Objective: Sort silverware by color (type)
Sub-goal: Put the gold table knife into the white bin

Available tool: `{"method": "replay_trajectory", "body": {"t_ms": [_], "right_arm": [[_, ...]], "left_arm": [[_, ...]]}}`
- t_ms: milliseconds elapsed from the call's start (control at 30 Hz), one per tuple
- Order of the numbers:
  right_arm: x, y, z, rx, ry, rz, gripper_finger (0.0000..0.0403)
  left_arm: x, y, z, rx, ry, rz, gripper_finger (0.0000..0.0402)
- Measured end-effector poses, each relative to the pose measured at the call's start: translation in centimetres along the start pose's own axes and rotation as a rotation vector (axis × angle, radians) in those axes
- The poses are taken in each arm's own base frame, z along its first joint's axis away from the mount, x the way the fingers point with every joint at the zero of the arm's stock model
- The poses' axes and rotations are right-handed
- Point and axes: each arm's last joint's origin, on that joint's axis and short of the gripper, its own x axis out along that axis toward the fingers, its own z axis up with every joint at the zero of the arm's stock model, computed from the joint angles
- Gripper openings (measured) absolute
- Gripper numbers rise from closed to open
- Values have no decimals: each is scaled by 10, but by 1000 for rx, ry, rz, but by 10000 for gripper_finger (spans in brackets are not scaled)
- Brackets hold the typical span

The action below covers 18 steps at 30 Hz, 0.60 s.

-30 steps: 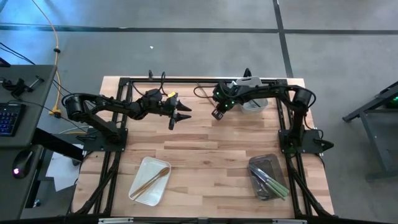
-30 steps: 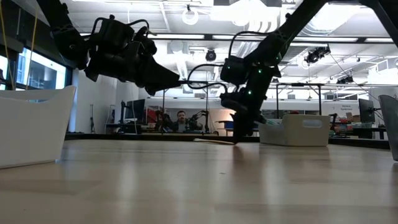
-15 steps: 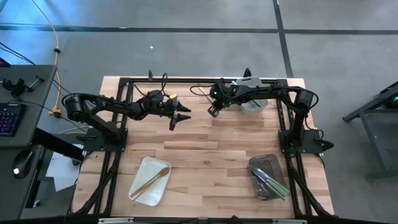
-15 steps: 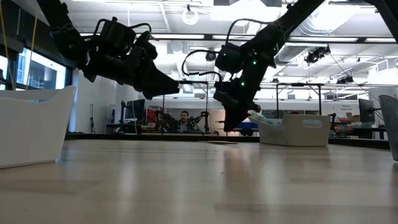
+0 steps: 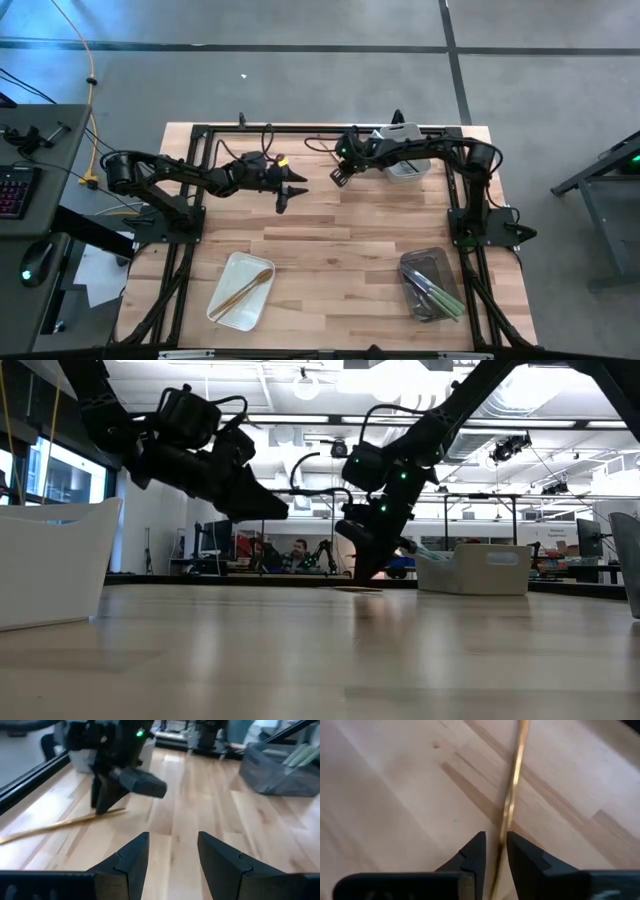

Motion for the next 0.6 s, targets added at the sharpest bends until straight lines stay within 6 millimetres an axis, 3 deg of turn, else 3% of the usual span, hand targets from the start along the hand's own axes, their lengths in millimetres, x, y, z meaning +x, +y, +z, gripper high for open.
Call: {"method": "replay_trajectory", "body": {"t_ms": [433,600], "right_arm": [[1,0,0,5,0,-12,77],[12,0,-5,21,26,-15,73]], "left_arm": [[0,0,-3,-7,32,16,107],[0,0,-3,2,35,16,80]]}}
